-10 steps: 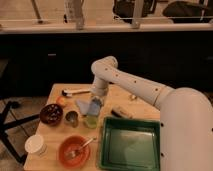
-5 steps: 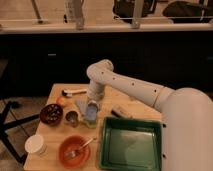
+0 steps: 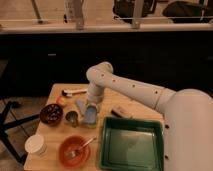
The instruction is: Place sponge in plastic cup
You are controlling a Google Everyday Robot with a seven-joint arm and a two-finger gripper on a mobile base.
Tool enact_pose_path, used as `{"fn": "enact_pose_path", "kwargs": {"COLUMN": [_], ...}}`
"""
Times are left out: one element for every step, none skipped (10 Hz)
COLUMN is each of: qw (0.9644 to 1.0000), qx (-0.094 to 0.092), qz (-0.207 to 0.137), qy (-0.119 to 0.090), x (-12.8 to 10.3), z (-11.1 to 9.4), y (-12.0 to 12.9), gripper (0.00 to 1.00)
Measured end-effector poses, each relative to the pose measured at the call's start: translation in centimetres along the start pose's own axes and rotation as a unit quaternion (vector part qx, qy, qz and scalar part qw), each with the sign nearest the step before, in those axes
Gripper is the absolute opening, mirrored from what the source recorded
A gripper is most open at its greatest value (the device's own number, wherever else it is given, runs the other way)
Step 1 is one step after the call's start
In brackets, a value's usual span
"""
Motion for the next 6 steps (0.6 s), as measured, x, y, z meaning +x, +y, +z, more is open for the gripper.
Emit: {"fn": "enact_pose_path", "kwargs": {"qw": [1.0000,1.0000,1.0000,1.0000,0.9999,0.9997], "qx": [0.001,0.001,0.003,0.002,0.003,0.003], "qz": [0.001,0.001,0.003,0.005,0.007,0.014], "qy": [-0.001,-0.001,-0.003,-0.007,-0.009,-0.018], "x": [-0.2,-0.4,-0.5,-0.6,-0.6,-0.4], "z": [0.1,0.2,0.3,0.7,0.8,1.4], "y": [0.1,0.2,0.4,0.6,0.7,1.0], "gripper": [0.00,0.00,0.00,0.00,0.00,0.03]}}
